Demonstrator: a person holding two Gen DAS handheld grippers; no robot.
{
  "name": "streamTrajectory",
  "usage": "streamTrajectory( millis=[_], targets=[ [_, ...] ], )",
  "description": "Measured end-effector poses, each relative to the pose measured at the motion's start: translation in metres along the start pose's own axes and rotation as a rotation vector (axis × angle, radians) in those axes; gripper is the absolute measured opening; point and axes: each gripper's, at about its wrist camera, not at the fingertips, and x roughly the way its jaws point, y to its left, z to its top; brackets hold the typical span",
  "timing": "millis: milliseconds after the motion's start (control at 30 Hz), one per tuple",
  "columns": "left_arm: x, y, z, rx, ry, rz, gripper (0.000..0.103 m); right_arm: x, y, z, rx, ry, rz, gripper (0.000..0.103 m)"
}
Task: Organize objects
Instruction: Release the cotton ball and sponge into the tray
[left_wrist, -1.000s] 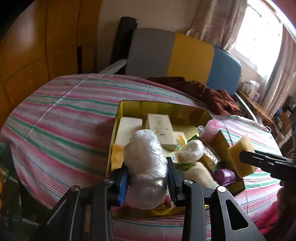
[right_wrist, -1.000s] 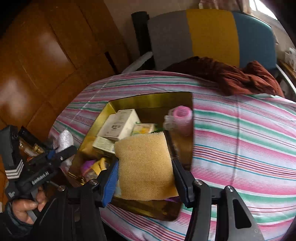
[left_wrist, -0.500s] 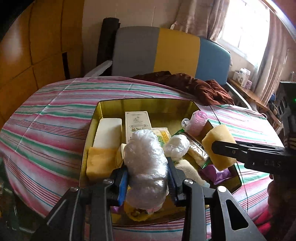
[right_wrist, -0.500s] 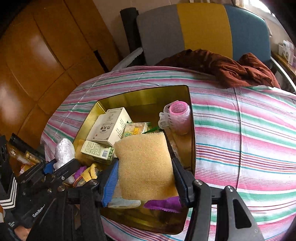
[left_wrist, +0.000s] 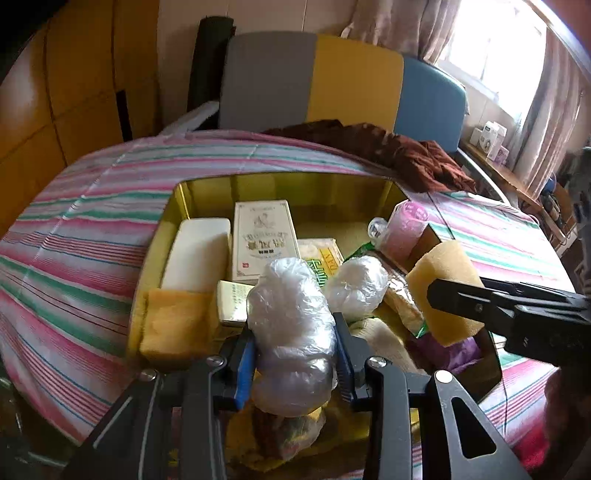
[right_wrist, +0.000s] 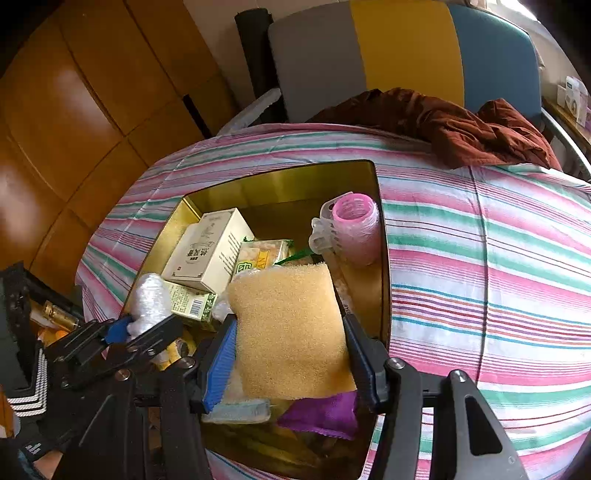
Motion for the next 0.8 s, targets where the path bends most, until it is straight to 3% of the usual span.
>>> streamTrajectory(
  millis=[300, 367, 433, 667, 733, 800],
  targets=[
    [0.033, 0.000, 0.006, -0.004, 0.047, 0.035, 0.040, 0.023, -0.001, 0.002, 0.000, 0.038, 0.000, 0.056],
    [0.030, 0.002, 0.006, -0.010, 0.037, 0.037, 0.055, 0.022, -0.002, 0.002, 0.008, 0.031, 0.015, 0.059],
    [0.023, 0.002, 0.007, -0.004, 0.011, 0.052, 0.063, 0.021, -0.004, 0.002, 0.014, 0.029, 0.015, 0.060],
    [-0.002, 0.004, 0.007, -0.005, -0.047, 0.071, 0.077, 0.008, 0.001, 0.000, 0.000, -0.007, 0.005, 0.066],
    [-0.010, 0.008, 0.007, -0.022, -0.060, 0.073, 0.083, 0.000, 0.003, 0.000, -0.004, -0.027, 0.006, 0.074],
    [-0.019, 0.013, 0.005, -0.037, -0.075, 0.077, 0.087, -0.009, 0.005, 0.000, -0.001, -0.049, 0.010, 0.076]
  ],
)
